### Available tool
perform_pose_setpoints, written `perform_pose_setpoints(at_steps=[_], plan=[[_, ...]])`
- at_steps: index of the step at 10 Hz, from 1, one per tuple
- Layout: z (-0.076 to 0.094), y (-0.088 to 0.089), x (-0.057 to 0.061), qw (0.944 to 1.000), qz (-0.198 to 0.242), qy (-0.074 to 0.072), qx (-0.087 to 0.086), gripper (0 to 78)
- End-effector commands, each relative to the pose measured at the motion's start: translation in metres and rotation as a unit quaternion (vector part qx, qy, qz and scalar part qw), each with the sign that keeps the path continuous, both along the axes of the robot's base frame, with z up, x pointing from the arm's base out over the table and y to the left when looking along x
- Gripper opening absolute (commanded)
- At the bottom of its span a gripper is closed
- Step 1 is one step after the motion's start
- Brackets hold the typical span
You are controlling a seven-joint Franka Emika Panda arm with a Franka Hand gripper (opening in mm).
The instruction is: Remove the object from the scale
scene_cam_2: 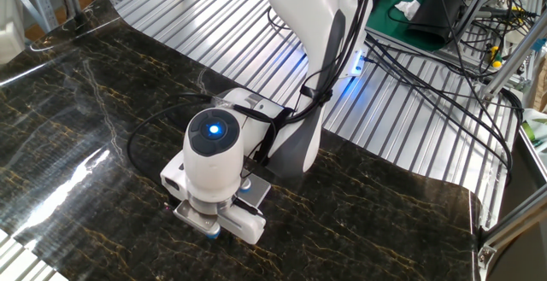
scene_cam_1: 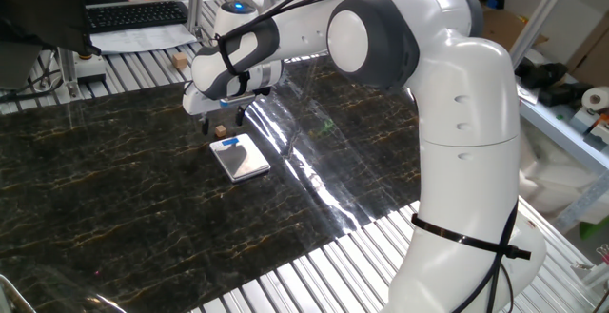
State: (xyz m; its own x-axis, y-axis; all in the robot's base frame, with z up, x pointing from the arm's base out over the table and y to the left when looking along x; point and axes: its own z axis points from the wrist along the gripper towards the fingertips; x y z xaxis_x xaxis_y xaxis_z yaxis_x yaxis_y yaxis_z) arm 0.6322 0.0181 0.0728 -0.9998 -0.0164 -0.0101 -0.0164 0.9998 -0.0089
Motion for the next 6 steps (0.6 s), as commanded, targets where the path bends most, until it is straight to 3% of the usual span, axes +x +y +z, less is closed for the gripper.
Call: perform_pose_setpoints(at_steps=[1,4,6], plan=[[0.051,0.002,0.004,0.9999,0.009,0.006,-0.001,77.4],[0.057,0.001,0.003,0.9999,0.012,0.010,-0.001,77.4],[0.054,0.004,-0.013,0.9998,0.010,0.013,-0.008,77.4]])
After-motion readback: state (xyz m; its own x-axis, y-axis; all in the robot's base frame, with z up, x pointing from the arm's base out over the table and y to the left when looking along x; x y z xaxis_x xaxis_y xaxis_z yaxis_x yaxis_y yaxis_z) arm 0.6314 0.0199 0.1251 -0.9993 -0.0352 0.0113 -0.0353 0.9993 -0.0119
